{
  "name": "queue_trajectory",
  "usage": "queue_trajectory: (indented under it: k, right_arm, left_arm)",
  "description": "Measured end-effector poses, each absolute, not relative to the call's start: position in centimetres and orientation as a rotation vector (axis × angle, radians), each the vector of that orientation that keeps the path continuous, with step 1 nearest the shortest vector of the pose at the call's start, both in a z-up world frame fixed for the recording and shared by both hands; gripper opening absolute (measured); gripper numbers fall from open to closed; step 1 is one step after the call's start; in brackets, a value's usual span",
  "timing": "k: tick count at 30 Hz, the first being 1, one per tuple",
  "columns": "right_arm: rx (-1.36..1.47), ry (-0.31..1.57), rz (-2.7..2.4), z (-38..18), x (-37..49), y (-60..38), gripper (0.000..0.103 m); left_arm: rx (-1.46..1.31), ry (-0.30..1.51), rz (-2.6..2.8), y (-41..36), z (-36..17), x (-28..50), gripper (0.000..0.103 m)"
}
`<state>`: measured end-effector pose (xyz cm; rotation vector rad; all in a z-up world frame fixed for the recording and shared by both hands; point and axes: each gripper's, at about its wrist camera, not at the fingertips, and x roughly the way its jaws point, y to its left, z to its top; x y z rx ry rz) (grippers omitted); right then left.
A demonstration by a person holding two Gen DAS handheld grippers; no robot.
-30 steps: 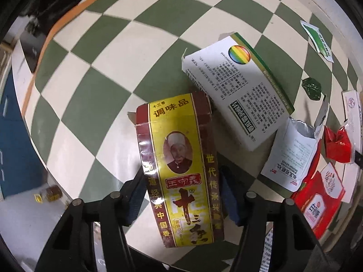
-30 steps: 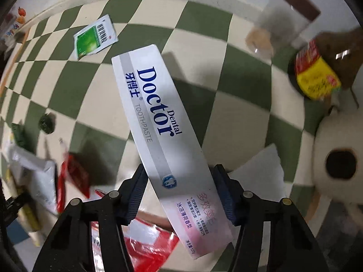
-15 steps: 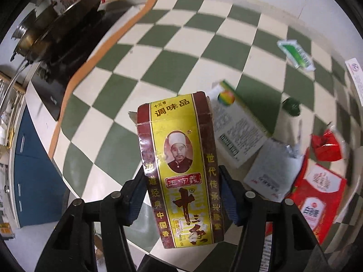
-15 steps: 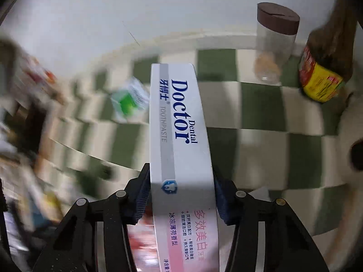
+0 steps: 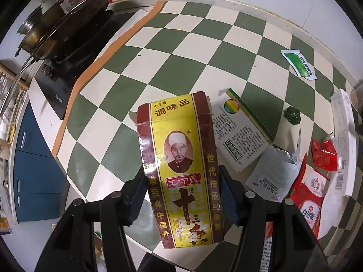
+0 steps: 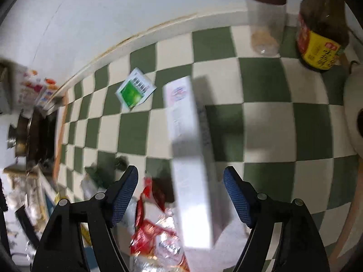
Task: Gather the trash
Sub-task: 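Carry the spice box and toothpaste box down toward the floor trash bin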
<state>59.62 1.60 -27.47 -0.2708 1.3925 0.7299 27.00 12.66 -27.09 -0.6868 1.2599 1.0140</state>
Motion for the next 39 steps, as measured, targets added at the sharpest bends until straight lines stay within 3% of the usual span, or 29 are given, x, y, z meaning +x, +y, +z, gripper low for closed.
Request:
queue_trajectory:
  k: [3,4,5,8,15,24,32,39]
  right_arm:
    - [-0.414,1.415,0.742,-29.5,60.4,2.5,0.078]
    - [-0.437,1.408,0.735,-30.0,60.2,2.8,0.070]
    - [-0.463,1.380,0.728,-30.1,60.0,3.1,0.036]
    - [-0.404,1.326,0.744,-29.2,60.4,2.4,0.036]
    - [-0.209,1.157,0.784,-20.5,58.3,-1.3,0.036]
    - [-0.138,1.093,0.807,-14.9,44.1,-8.3,0.036]
    - [-0.005,1.093,0.703,-17.5,25.1,-16.8,0.036]
    - [-0.035,1.325,0.618,-28.7,13.4,-21.8,0.036]
  left_arm:
    - [-0.661,1.267,1.023,12.6,-27.2,27.5,0.056]
    - [-0.655,1.270,1.023,12.5,-27.2,27.6,0.056]
    - [-0.650,1.271,1.021,12.4,-27.1,27.6,0.056]
    - [-0.633,1.269,1.007,12.0,-26.3,27.5,0.056]
    - [-0.571,1.173,0.935,11.1,-22.0,26.8,0.056]
    - [-0.395,1.009,0.754,6.5,-14.9,20.7,0.056]
    - [-0.273,1.024,0.520,1.5,-16.5,10.9,0.056]
    - [-0.385,1.300,0.360,-1.7,-27.3,4.4,0.057]
